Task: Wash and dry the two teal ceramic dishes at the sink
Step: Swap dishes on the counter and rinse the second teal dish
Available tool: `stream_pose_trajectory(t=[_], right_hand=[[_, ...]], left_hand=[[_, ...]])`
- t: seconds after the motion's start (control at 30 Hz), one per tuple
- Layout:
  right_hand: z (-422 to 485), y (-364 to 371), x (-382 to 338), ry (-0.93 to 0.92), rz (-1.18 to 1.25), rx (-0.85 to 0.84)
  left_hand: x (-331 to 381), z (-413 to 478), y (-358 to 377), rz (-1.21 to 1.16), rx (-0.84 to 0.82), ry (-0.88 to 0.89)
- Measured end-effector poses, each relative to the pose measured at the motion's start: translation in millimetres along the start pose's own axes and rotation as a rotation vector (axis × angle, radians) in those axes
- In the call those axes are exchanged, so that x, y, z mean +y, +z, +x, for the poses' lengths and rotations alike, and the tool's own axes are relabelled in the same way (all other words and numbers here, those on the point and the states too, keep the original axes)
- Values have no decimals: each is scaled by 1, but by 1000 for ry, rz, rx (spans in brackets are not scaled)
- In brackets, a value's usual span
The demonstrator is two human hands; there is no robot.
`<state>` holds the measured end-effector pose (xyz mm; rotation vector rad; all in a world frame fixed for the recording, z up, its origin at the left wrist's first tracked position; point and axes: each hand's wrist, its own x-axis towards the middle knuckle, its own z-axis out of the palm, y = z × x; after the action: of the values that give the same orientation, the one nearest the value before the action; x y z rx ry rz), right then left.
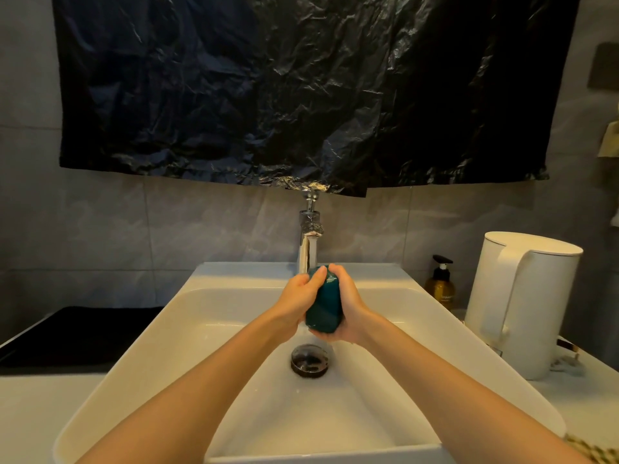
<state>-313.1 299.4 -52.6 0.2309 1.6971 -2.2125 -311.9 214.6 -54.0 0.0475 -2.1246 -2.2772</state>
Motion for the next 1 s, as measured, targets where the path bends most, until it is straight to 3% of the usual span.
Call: stream_pose_trajectory(t=[0.13, 0.3, 0.57, 0.77, 1.0], right_hand=[[0, 11, 5, -26, -75, 10], [-1, -3, -3, 63, 56, 47], [-1, 12, 3, -21, -52, 29], [-8, -3, -5, 65, 65, 52], [-1, 11, 6, -98, -98, 10]], left_hand=[[1, 2, 3, -12, 105, -33], [-4, -6, 5, 130, -34, 101], [6, -8, 6, -111, 94, -52], [-4, -11, 8, 130, -30, 104], [5, -3, 4, -82, 57, -51]])
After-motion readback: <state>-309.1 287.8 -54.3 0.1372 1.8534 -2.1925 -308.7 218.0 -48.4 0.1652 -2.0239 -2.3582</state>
